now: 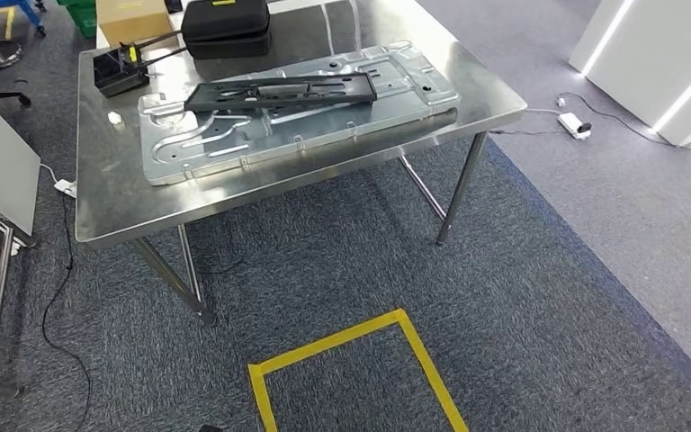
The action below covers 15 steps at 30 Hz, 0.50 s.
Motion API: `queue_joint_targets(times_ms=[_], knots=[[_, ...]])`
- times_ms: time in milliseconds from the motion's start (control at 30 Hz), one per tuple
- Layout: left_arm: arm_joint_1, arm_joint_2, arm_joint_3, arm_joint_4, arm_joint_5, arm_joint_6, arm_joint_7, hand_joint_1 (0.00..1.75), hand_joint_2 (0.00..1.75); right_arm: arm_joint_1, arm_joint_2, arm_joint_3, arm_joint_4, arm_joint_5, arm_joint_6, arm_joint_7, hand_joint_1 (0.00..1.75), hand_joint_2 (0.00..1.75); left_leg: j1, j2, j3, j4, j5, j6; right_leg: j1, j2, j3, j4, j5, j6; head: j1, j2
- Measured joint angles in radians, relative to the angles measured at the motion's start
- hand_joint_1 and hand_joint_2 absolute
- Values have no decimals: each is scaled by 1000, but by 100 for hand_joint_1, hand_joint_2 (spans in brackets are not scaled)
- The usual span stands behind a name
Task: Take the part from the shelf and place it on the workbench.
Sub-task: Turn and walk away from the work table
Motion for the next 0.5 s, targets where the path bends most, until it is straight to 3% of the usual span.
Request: queue_joint_targets(times_ms=[33,100,200,233,267,300,333,400,467,500], knots=[[-1,-1,0,0,0,0,0,0,0,-1,-5,-4,8,0,0,0,0,0,1,11,1,-3,3,4,-1,11,-3,-2,3,8,0,0],[-1,-2,1,0,0,1,0,0,0,0,-11,-10,23,3,-7,9,0,0,6,36,7,-17,13,17,1,-10,-14,17,-10,18,2,0],[1,-3,5,0,1,1,0,0,0,-8,-16,-16,49,22,-49,84,0,0,6,77,8,-26,19,27,0,-88,-89,174,-99,29,7,0],[2,-3,8,0,2,1,0,0,0,-10,-16,-18,60,29,-66,120,0,0,5,91,7,-26,18,27,-2,-99,-117,232,-122,34,7,0],[3,-3,11,0,2,1,0,0,0,-10,-13,-20,73,35,-83,153,0,0,4,104,7,-24,17,27,-5,-104,-130,263,-128,37,7,0],[3,-3,13,0,3,1,0,0,0,-8,-10,-23,87,38,-97,183,0,0,4,116,8,-23,14,26,-7,-108,-125,257,-114,38,7,0],[3,-3,15,0,4,1,-1,0,0,-5,-4,-26,98,40,-108,203,0,0,4,126,9,-21,11,24,-8,-114,-99,210,-85,38,7,0],[3,-3,16,0,4,1,-3,0,0,-4,9,-32,117,44,-117,223,0,0,1,147,12,-16,3,15,-6,-152,-24,73,-30,31,7,0],[3,-3,18,0,2,2,-3,0,0,-6,23,-34,129,54,-117,226,0,0,-3,165,16,-14,-4,4,2,-178,12,2,-14,18,7,0],[2,-2,19,0,2,3,-2,0,0,-7,30,-35,135,60,-116,228,0,0,-4,174,20,-15,-6,-2,5,-174,11,1,-15,12,6,0]])
